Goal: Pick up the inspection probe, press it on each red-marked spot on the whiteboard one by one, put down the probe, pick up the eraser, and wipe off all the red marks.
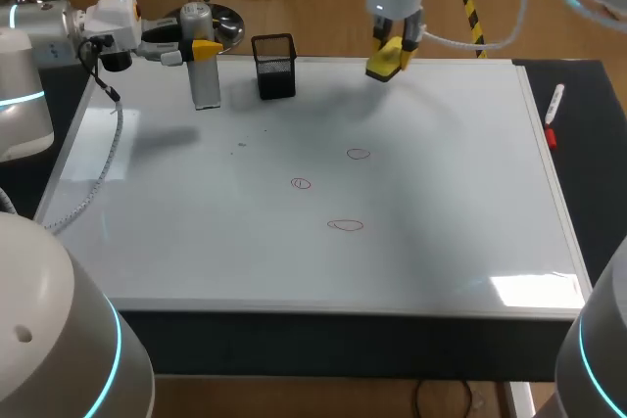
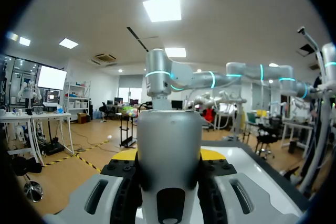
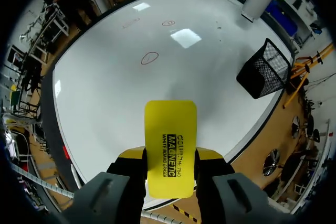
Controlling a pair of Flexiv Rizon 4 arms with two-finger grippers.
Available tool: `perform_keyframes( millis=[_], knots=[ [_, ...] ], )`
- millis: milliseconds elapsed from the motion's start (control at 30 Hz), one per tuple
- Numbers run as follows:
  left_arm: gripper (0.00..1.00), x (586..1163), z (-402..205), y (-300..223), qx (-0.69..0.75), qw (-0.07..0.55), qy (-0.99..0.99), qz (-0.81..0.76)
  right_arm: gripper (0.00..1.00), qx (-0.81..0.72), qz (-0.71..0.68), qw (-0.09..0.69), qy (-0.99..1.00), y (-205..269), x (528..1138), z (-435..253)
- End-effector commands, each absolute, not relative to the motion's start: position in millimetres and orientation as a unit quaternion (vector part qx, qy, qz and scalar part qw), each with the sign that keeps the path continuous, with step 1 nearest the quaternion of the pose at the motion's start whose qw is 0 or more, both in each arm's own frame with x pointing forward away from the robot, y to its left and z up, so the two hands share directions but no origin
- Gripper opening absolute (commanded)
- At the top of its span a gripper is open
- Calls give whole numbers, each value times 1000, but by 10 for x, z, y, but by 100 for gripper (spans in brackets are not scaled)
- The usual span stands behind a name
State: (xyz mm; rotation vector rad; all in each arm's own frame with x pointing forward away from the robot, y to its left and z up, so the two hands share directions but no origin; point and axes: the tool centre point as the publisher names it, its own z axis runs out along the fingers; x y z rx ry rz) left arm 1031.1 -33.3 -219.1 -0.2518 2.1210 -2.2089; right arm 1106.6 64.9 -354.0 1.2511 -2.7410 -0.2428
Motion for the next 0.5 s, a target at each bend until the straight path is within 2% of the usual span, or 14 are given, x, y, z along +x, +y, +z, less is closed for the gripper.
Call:
perform_keyframes(
  millis=[33, 500],
  knots=[
    [0, 10306, -2183, -331, -81, 35, 690, -719, 0, 406, 10, -9, -914, 252, 10654, -3363],
    [0, 10306, -2183, -331, -81, 35, 690, -719, 0, 363, 19, -41, -931, 149, 10685, -3177]
  ],
)
